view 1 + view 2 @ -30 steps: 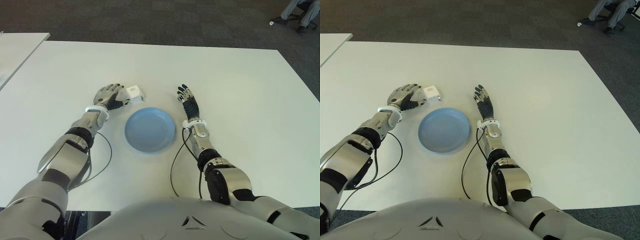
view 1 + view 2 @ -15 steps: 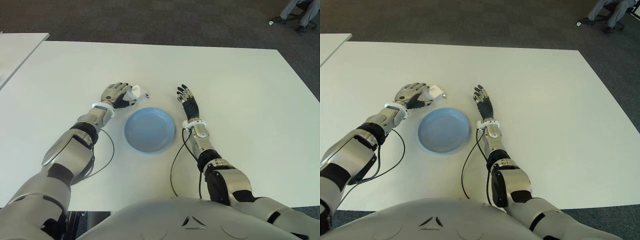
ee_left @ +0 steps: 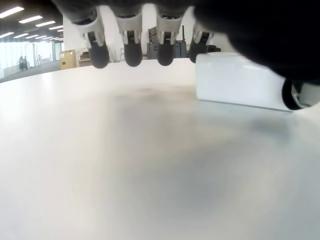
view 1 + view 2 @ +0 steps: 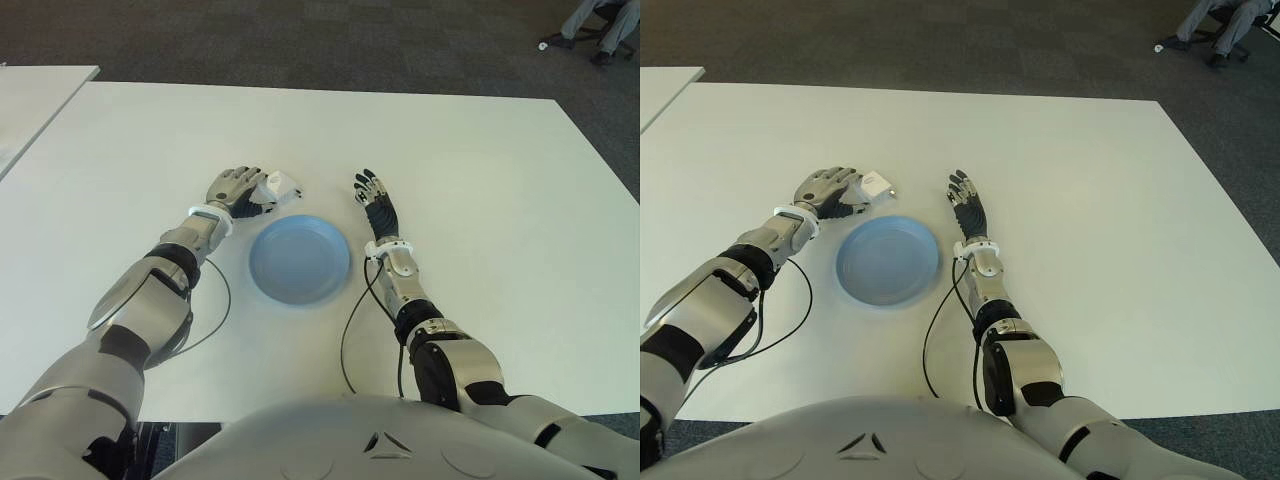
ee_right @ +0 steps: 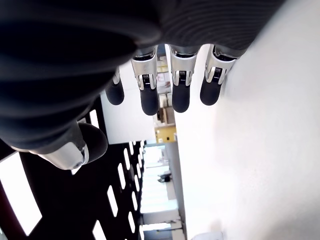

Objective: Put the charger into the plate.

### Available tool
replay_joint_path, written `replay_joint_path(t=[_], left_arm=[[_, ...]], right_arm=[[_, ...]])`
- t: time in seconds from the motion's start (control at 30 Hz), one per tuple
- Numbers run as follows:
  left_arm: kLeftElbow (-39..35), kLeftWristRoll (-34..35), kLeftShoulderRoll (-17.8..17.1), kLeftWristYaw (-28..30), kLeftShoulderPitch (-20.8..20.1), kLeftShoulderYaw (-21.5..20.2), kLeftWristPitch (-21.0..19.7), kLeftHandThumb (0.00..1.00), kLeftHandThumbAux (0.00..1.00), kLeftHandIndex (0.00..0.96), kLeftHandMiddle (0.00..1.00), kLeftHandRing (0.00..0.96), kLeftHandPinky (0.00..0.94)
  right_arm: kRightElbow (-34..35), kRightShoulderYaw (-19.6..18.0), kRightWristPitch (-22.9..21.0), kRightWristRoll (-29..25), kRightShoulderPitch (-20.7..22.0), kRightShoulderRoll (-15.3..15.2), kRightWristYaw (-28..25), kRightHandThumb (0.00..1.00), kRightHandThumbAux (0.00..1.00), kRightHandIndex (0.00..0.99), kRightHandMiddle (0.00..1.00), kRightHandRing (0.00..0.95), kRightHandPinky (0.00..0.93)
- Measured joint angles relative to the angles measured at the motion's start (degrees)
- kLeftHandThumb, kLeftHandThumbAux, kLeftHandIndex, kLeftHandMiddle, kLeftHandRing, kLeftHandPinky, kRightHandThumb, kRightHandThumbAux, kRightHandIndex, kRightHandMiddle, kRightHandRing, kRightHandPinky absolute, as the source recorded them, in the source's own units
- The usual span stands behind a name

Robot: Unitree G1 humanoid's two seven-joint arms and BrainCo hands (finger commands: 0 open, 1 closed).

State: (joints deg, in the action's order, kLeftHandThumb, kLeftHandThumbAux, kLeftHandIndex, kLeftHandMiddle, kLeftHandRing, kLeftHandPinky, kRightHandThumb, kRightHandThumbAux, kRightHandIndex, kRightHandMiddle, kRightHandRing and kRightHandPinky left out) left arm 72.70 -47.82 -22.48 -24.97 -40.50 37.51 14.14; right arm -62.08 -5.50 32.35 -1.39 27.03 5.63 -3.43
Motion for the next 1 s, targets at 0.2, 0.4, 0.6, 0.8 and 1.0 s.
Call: replay_joint_path(t=[0.2,0.4,0.6,0.8,1.0], left_arm=[[0.0,0.0,0.5,0.0,0.0,0.0,-0.4,0.281,0.221,0.000,0.000,0.000,0.000],[0.1,0.0,0.9,0.0,0.0,0.1,-1.2,0.272,0.221,0.000,0.000,0.000,0.000],[0.2,0.4,1.3,0.1,0.0,-0.2,-1.7,0.234,0.242,0.000,0.000,0.000,0.000],[0.3,0.7,1.7,0.1,0.0,-0.5,-1.7,0.202,0.267,0.000,0.000,0.000,0.000],[0.3,1.2,2.0,0.1,-0.2,-0.9,-1.8,0.195,0.286,0.000,0.000,0.000,0.000]], right_arm=[[0.0,0.3,0.0,0.1,0.0,0.0,0.4,0.000,0.495,0.075,0.134,0.094,0.049],[0.0,0.7,0.0,0.2,-0.1,0.0,0.8,0.000,0.496,0.072,0.130,0.092,0.062],[0.0,0.8,0.0,0.2,-0.1,0.0,0.9,0.000,0.500,0.079,0.137,0.097,0.062],[0.0,1.0,0.0,0.2,-0.1,0.0,1.0,0.000,0.499,0.079,0.129,0.092,0.059],[0.0,1.4,0.1,0.2,-0.1,0.0,1.0,0.000,0.495,0.077,0.124,0.090,0.063]])
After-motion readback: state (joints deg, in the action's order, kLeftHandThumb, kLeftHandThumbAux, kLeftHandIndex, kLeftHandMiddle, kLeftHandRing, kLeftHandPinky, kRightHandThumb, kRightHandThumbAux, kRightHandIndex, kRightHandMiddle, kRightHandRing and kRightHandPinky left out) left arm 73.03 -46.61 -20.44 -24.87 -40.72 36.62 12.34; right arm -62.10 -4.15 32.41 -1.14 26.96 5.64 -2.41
